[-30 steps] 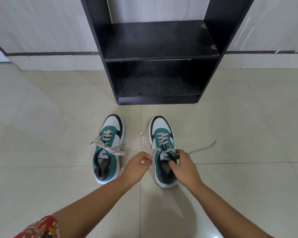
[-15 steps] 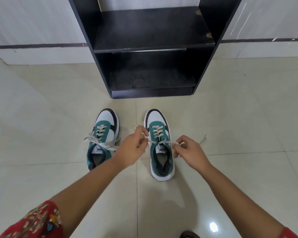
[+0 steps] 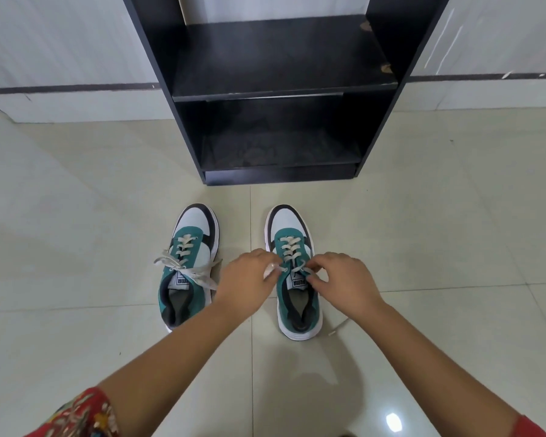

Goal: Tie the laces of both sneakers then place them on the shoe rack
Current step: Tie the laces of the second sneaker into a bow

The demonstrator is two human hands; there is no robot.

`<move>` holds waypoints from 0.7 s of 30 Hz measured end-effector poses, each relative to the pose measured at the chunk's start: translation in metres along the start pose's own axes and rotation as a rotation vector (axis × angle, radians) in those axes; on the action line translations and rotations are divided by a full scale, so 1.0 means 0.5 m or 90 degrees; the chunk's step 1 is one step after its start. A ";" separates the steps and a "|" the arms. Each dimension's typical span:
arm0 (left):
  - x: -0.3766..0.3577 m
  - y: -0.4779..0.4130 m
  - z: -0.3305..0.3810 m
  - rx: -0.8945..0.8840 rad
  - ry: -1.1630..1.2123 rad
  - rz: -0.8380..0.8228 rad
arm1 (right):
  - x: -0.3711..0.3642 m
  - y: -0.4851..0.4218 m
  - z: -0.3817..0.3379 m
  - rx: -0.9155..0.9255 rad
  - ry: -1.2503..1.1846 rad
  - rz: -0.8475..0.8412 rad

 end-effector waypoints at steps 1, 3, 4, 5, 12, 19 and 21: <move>-0.002 -0.002 0.006 -0.009 -0.008 0.009 | 0.001 -0.004 -0.003 -0.009 -0.013 0.014; -0.007 -0.005 0.008 -0.024 -0.014 0.026 | 0.000 -0.008 0.001 -0.056 -0.081 0.014; -0.009 -0.006 0.009 -0.032 -0.017 0.029 | -0.003 -0.009 0.003 -0.071 -0.115 0.009; -0.008 -0.008 0.010 -0.040 -0.033 0.034 | -0.006 -0.013 0.004 -0.074 -0.132 0.001; -0.005 -0.010 -0.031 -0.025 -0.274 0.013 | 0.003 -0.020 0.067 -0.142 -0.084 0.008; -0.010 0.009 -0.063 -0.021 -0.377 -0.034 | -0.017 -0.007 0.076 -0.172 -0.105 -0.047; -0.004 0.011 -0.068 -0.022 -0.389 -0.042 | -0.016 -0.003 0.081 -0.182 -0.111 -0.060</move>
Point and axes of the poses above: each hand's wrist, its own y-axis away from the middle knuckle, its own x-axis out of the back of the hand, z = x × y, the point moved 6 cm from there along -y, towards the middle knuckle, and after that the axes turned 4 degrees about -x, right-handed, at the moved point
